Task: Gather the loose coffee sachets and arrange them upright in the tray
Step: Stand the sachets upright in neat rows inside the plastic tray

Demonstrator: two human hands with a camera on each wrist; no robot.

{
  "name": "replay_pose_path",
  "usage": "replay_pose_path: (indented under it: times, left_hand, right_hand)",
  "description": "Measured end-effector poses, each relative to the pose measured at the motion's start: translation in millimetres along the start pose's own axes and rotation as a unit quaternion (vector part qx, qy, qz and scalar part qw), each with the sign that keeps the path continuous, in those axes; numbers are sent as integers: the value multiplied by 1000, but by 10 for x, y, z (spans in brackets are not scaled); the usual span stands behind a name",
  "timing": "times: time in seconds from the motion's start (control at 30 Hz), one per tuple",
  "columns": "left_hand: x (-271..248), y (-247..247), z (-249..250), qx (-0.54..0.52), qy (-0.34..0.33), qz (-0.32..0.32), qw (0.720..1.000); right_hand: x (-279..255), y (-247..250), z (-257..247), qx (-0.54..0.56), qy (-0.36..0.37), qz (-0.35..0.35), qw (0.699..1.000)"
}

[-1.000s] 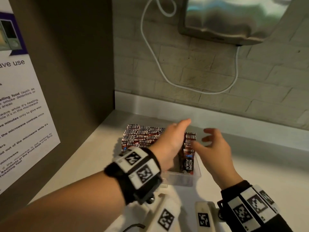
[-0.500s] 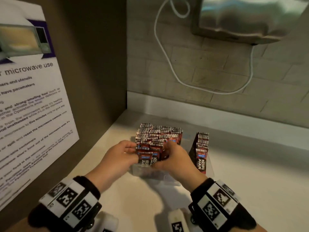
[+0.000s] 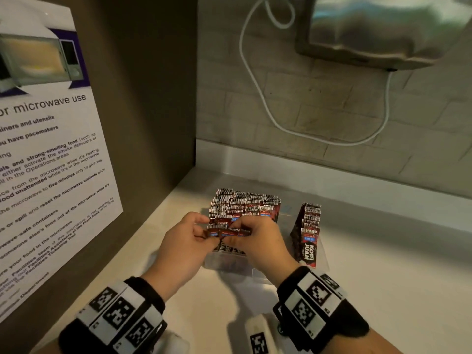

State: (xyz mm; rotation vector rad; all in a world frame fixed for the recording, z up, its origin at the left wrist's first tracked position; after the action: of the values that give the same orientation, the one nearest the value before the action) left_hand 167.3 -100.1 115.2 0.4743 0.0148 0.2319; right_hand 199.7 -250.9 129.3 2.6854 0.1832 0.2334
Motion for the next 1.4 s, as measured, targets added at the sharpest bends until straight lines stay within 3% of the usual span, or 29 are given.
replay_pose_path:
  times: [0.23,0.33,0.43,0.53,0.67,0.77,0.83,1.0,1.1,1.17,1.23,1.33,1.4]
  left_hand:
    - [-53,195,83,-108,32,13,994]
    - [-67,282,191,-118,14,41,992]
    - [-78,303,322,-126,-4,62,990]
    - [-133,190,544,-159,-27,42,986]
    - [-166,-373,804,-181,-23,-86,979]
    - [-211,-1020,859,-197,51,-238,950]
    - [-260,-1359,854,-222,123,-300,919]
    - [-266,-1819,882,-244,201,-346,884]
    - [-134,-2079,769,-212,209,-347,889]
    - [59,-2411,530,-217,224,-340,887]
    - [75,-2453,521,-219,234,-337,885]
    - [-127,-2210,791,-237,228,-342,880]
    - [-128,-2251,788,-228,224,-342,884]
  right_hand:
    - [-37,273,-23,162,-50,41,985]
    - [-47,535,-182,263,-32,64,962]
    - [-52,911,-274,291,-13,100,951]
    - [-82,1332,-185,277,-15,136,951]
    - [-179,1719,180,191,-76,165,965]
    - [-221,1755,453,119,-132,150,973]
    - [-226,1689,577,84,-152,130,976]
    - [-250,1533,661,13,-144,98,985]
    - [-255,1556,685,-62,-137,123,981]
    - [-310,1619,742,-153,-152,160,963]
    - [-384,1614,851,-137,-201,169,955]
    - [-477,1366,996,-59,-296,81,950]
    - [-473,1241,985,-70,-312,24,947]
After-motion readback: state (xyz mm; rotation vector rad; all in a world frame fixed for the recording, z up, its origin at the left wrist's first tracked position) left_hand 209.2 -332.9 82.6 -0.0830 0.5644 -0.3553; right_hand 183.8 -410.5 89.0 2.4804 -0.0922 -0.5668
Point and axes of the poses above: each hand's wrist, its own x-axis towards the middle knuckle, its own y-axis out of the back of the hand, z = x × y, the point moved 10 cm from there along x, towards the middle knuckle, and after that the axes turned 8 degrees about x, right-handed, at the moved point
